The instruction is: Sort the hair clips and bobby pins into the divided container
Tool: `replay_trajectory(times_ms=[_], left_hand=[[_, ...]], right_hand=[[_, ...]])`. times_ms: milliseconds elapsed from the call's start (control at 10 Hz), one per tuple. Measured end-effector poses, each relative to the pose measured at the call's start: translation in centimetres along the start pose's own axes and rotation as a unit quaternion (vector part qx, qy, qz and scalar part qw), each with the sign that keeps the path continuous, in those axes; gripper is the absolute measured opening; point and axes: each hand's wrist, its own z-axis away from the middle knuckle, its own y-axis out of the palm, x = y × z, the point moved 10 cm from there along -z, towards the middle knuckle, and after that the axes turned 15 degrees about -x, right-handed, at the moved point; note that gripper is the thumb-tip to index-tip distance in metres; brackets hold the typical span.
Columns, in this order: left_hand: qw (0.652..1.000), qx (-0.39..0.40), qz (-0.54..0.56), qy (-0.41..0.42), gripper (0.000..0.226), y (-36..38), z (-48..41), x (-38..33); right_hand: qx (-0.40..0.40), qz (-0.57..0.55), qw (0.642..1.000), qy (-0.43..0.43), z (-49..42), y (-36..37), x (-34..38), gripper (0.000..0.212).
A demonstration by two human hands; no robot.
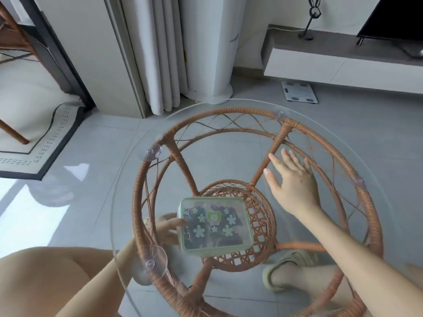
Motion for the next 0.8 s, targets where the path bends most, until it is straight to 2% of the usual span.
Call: replay_trajectory(times_ms=[100,300,400,500,600,700,800], left_hand=[[1.0,0.014,-0.013,0.024,0.04,3.1,-1.7,-0.5],[0.999,0.024,0.04,0.009,0.029,7.1,-4.2,1.6],[0.997,0.028,0.074,0.012,0.038,8.9,-5.4,2.5],[0.995,-0.02,0.099,0.005,0.038,8.7,-6.5,2.7],[0.993,0.005,0.115,0.011,0.053,7.9,-7.0,2.1],[0.983,0.082,0.155,0.047,0.038,7.1,-6.8,0.1],[0.987,0.018,0.159,0.008,0.031,3.6,-6.6,0.0]], right_hand=[[-0.004,-0.003,1.0,0.002,0.0,-0.1,0.0,0.069],[-0.009,-0.002,1.0,0.004,-0.1,-0.1,0.0,0.064],[-0.006,0.0,1.0,0.007,0.0,-0.1,-0.1,0.062],[-0.005,0.0,1.0,0.008,0.0,0.0,0.0,0.062],[0.0,0.0,1.0,0.008,0.0,0.0,0.0,0.062],[-0.005,-0.002,1.0,0.01,-0.1,0.0,-0.1,0.063],[0.007,-0.004,1.0,0.019,-0.1,0.1,-0.2,0.063]])
